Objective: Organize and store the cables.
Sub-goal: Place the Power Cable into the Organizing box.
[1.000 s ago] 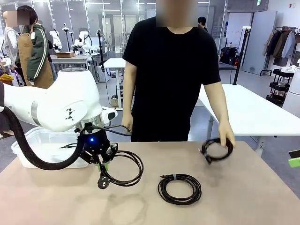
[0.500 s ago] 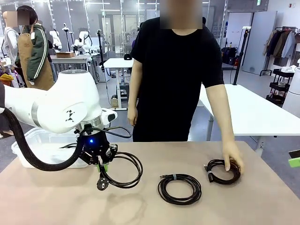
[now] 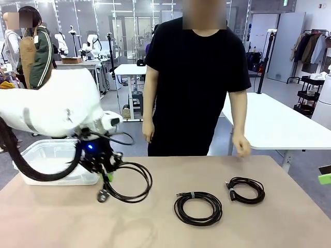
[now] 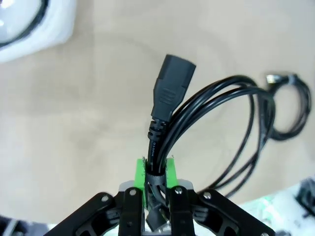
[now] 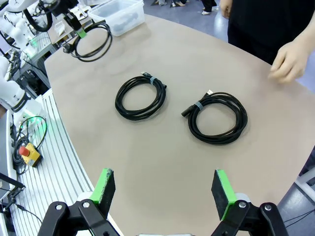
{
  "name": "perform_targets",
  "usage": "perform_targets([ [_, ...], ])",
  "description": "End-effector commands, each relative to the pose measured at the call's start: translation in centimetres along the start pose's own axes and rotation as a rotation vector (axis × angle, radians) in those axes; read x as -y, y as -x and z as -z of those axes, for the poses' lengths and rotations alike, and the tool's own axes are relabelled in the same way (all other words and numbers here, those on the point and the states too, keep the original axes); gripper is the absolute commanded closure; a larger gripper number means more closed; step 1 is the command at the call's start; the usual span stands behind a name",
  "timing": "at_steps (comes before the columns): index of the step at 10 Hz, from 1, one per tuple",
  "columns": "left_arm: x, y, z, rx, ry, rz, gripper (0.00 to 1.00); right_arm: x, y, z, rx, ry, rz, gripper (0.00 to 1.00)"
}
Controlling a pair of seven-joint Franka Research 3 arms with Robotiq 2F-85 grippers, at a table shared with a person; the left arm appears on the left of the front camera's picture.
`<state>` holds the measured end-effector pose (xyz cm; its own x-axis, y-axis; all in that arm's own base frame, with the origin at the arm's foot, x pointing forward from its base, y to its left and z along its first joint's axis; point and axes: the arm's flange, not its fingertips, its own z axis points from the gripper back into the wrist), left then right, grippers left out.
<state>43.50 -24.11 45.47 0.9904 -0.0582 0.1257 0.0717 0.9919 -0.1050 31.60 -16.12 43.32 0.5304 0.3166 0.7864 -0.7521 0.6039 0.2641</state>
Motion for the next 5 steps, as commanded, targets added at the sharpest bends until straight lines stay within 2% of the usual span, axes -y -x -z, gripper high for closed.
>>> perform_targets([
  [1,-6.0,-1.2,-5.4,-0.033,0.038,0.136,0.81,0.2,-0.1,0.0,0.019,-0.001,-0.013,0.0],
  [3,-11.9,-3.6,-7.9,0.013,0.065,0.205,0.81,0.2,-0.1,0.0,0.019,-0.001,-0.013,0.0],
  [5,-17.8,-6.9,-9.1,0.053,0.096,0.201,0.81,0.2,-0.1,0.0,0.019,-0.001,-0.013,0.0],
])
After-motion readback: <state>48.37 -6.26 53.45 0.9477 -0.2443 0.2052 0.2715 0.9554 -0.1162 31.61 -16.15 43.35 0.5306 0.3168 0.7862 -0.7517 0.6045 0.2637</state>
